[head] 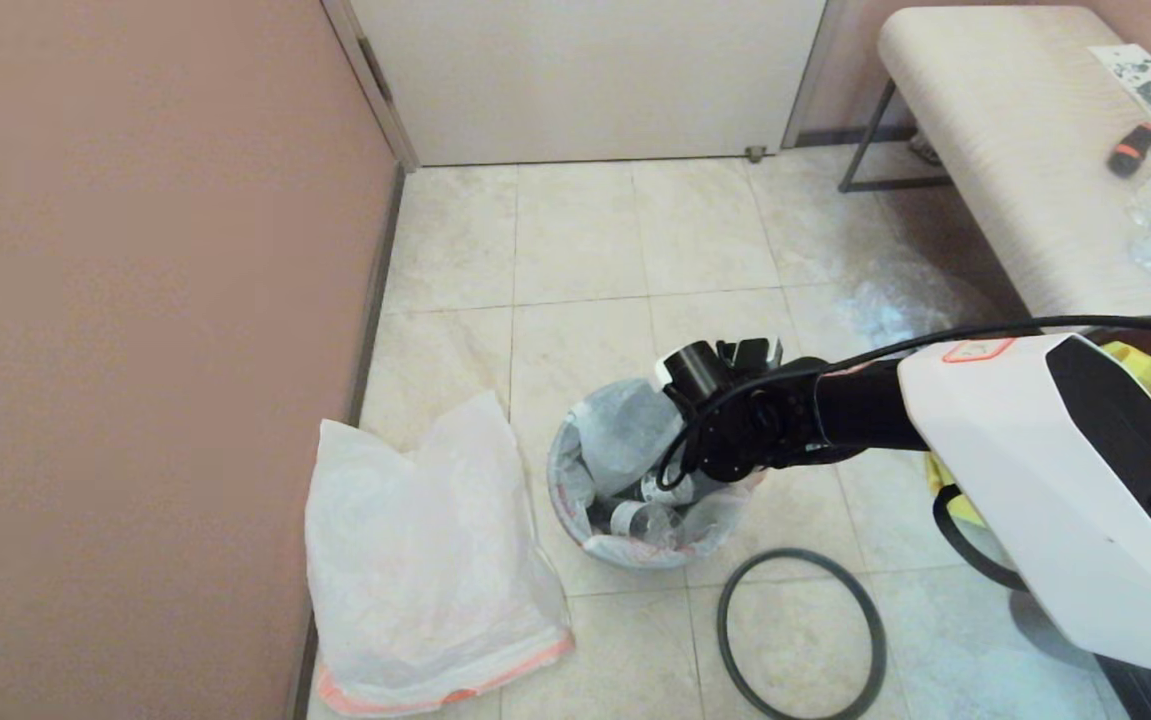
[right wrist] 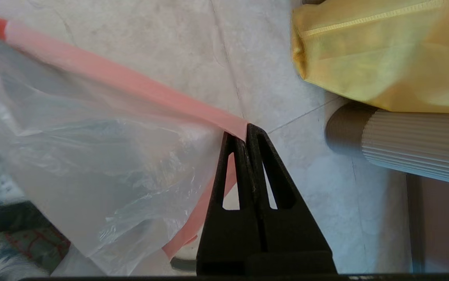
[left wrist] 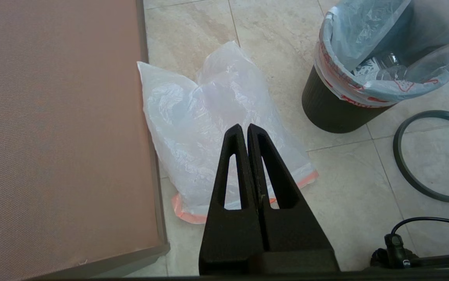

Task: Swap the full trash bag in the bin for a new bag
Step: Place the trash bag on the floor

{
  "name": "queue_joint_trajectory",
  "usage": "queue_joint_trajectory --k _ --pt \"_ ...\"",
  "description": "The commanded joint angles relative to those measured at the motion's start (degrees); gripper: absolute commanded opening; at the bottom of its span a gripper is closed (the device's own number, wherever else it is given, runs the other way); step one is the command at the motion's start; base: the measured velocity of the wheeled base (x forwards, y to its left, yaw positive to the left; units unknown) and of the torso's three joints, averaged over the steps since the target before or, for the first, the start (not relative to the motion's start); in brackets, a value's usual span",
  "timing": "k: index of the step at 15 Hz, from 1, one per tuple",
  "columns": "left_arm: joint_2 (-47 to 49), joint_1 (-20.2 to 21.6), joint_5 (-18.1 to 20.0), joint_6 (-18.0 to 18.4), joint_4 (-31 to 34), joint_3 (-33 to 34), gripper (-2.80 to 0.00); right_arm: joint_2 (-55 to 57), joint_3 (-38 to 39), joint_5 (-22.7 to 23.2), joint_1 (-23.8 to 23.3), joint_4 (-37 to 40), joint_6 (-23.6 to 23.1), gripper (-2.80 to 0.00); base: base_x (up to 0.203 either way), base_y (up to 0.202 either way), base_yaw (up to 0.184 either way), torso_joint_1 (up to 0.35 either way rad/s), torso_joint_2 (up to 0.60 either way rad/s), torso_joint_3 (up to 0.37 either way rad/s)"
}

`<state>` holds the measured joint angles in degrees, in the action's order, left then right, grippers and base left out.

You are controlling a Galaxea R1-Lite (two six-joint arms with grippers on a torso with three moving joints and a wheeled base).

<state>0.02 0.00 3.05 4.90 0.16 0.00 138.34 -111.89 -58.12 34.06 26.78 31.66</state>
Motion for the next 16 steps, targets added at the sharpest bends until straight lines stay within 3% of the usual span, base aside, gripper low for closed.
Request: queue_joint_trajectory --k 1,3,8,13,16 --pt "0.0 0.0 0.0 0.0 0.0 0.0 -2.80 -0.3 0.1 2.5 0.2 0.2 0.3 -2.80 0.000 0.000 0.000 0.000 0.00 0.000" --pt "0.0 0.0 0.0 0.0 0.0 0.0 -2.80 -1.2 0.4 8.5 0.2 0.3 0.5 -2.80 0.000 0.000 0.000 0.000 0.00 0.000" --pt "0.0 0.0 0.0 0.0 0.0 0.0 -2.80 -4.3 0.4 24.1 0.1 4.2 6.5 -2.80 0.000 0.000 0.000 0.000 0.00 0.000" --pt "0.0 0.0 0.0 0.0 0.0 0.0 -2.80 -8.0 0.4 34.3 -0.4 7.4 9.3 -2.80 0.000 0.000 0.000 0.000 0.00 0.000" --pt "0.0 0.0 0.0 0.0 0.0 0.0 -2.80 -7.6 0.3 44.2 -1.8 7.6 10.4 -2.80 0.000 0.000 0.000 0.000 0.00 0.000"
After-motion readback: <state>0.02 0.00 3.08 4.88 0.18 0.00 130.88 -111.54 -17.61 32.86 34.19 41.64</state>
